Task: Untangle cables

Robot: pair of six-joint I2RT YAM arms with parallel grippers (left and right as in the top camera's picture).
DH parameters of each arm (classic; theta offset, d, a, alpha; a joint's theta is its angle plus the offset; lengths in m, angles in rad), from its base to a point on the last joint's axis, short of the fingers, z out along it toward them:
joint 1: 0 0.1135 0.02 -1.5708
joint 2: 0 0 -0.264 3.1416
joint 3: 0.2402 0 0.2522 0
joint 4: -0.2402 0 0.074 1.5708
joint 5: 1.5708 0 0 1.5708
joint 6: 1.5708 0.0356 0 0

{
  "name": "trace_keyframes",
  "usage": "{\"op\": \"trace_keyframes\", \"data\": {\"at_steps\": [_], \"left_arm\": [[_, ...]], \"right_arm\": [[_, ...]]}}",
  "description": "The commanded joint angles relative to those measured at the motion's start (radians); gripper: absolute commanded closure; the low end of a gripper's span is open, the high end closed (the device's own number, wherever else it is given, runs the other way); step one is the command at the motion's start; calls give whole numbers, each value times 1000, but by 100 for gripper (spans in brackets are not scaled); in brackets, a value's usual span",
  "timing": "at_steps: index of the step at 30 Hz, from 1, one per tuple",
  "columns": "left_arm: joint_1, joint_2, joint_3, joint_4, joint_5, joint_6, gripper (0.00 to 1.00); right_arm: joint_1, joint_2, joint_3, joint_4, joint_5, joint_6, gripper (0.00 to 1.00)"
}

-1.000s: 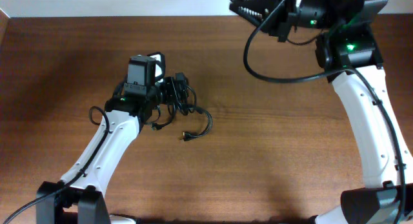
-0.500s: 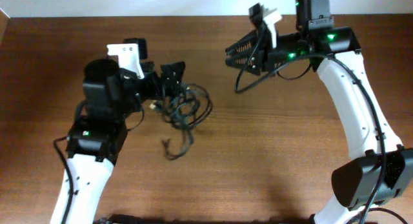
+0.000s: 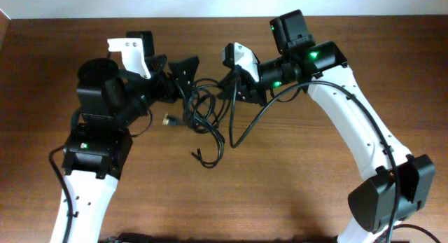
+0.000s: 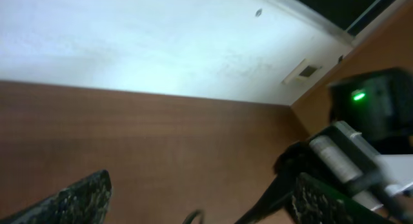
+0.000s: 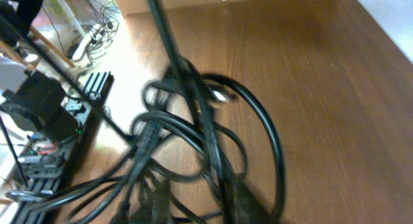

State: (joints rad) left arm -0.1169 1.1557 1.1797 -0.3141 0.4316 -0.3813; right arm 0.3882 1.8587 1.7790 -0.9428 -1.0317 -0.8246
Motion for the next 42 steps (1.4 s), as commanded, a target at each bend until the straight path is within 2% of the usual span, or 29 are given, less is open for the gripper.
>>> {"op": "trace_keyframes", "data": {"at_steps": [1,7,9,14,16,18,20,26,33,42], "left_arm": [[4,-18,63,6,18,0,9],[4,-18,63,3,26,0,6],[4,-18,63,-2,26,0,5],[4,-35,63,-2,24,1,3],[9,-42,63,-3,24,1,3],[45,-51,63,-27,18,1,3],[63,-51,63,-40,18,1,3],[110,-52,63,-64,18,1,2],[200,-80,63,-38,4,-6,8],[350,-192,63,31,-206,-97,12]], "right_arm": [[32,45,-9,-1,16,-32,96],[31,67,-9,48,31,-32,96],[5,67,-9,68,135,-30,96],[-77,69,-9,68,460,116,96],[-144,69,-9,68,496,178,96],[-299,69,-9,59,531,318,96],[-358,69,-9,37,570,370,96],[-542,69,-9,-63,615,370,96],[-676,69,-9,-104,685,370,96],[-776,69,-9,-117,734,370,96]]}}
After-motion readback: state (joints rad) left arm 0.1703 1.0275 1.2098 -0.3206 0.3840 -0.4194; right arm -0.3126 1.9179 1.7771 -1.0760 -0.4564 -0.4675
